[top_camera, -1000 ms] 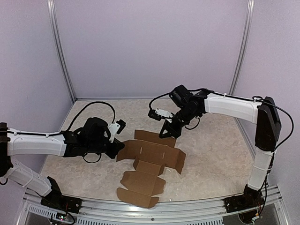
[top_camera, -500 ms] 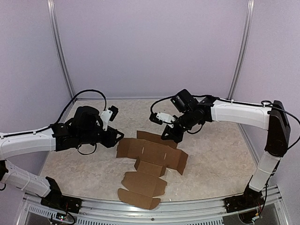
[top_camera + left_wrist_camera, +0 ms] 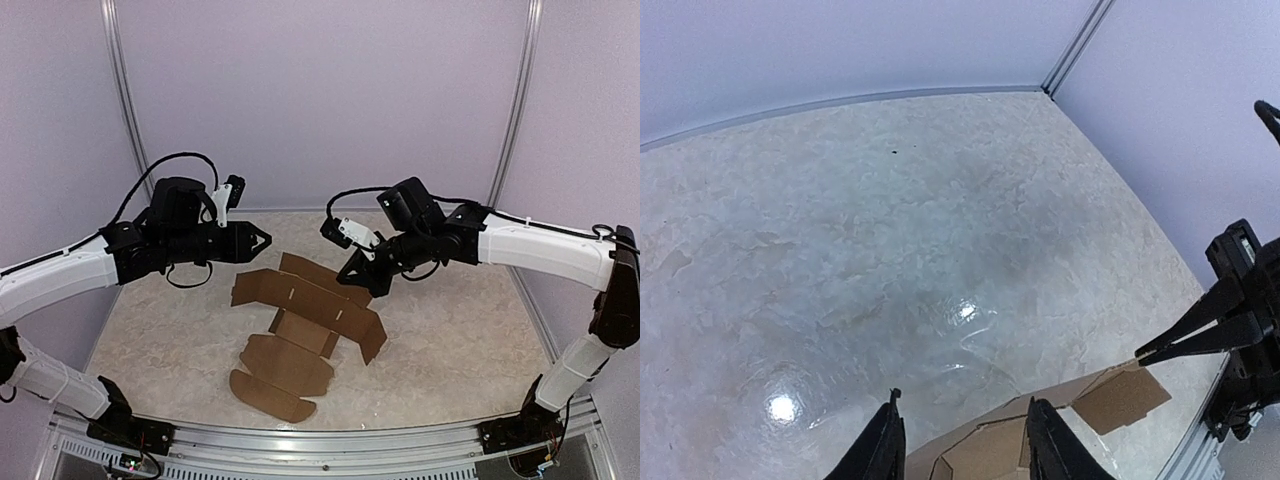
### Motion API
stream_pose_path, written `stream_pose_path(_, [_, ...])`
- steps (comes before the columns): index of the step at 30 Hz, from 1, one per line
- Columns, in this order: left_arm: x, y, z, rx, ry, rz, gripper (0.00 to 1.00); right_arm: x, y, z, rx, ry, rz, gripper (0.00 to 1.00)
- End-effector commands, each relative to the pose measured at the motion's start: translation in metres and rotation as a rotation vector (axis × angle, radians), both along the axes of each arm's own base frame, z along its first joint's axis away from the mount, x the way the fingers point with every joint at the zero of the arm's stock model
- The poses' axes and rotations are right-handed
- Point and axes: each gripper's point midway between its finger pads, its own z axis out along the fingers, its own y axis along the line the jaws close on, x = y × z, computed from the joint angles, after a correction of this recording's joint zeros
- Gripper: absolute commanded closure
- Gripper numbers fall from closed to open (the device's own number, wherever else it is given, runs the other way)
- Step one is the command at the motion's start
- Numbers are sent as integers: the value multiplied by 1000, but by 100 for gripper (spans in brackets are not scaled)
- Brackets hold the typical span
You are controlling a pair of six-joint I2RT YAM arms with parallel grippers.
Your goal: Fold the paper box
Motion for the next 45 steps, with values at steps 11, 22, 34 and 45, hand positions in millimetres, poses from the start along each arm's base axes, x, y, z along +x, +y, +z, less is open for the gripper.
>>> stream_pose_path(11, [-7,-33,-10,-39,144,-99,95,-10,3,14,29,-18,-49,100])
stream_pose_path(22, [-22,-48,-13,-7,150,-166,100,-1,8,16,54,-21,-87,100])
stream_pose_path(34, [-32,-67,-24,-11,151,-206,100,11,9,20,88,-22,-165,100])
stream_pose_path(45, [-15,-89,-36,-53,129,-202,100,6,14,11,116,17,-158,100])
